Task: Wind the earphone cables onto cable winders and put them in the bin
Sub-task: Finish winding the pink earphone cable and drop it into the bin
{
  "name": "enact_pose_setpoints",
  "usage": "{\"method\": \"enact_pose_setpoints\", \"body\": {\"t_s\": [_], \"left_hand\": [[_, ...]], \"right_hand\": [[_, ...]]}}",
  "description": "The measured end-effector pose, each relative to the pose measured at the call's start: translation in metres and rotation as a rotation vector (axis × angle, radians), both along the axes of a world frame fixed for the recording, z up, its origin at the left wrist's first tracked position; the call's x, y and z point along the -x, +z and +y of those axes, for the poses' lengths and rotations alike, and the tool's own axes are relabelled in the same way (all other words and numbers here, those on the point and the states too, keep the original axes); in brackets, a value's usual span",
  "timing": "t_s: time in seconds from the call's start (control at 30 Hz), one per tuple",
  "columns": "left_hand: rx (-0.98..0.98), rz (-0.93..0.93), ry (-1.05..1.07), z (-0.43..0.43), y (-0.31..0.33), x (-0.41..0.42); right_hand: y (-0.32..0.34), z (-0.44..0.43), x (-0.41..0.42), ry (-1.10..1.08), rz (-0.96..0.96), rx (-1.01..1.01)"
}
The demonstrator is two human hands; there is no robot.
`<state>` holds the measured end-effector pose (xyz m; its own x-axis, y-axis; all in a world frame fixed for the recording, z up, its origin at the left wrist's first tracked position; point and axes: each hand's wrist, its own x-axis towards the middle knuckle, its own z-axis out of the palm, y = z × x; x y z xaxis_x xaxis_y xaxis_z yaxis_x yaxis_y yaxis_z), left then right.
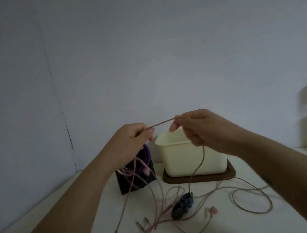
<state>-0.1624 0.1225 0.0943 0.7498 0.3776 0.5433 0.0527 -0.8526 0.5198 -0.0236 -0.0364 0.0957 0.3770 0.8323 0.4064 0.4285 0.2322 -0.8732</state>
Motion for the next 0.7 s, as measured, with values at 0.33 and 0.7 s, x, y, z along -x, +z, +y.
{"method": "enact_pose_setpoints", "body": {"t_s": [0.33, 0.7], "left_hand": [[-0.009, 0.240, 0.152, 0.054, -0.038, 0.017], [0.046, 0.263, 0.206, 0.074, -0.066, 0.029]], "right_hand": [[-0.002, -0.021, -0.048, -0.130, 0.566, -0.264], [0.026, -0.030, -0.044, -0.075, 0.557, -0.373]]}}
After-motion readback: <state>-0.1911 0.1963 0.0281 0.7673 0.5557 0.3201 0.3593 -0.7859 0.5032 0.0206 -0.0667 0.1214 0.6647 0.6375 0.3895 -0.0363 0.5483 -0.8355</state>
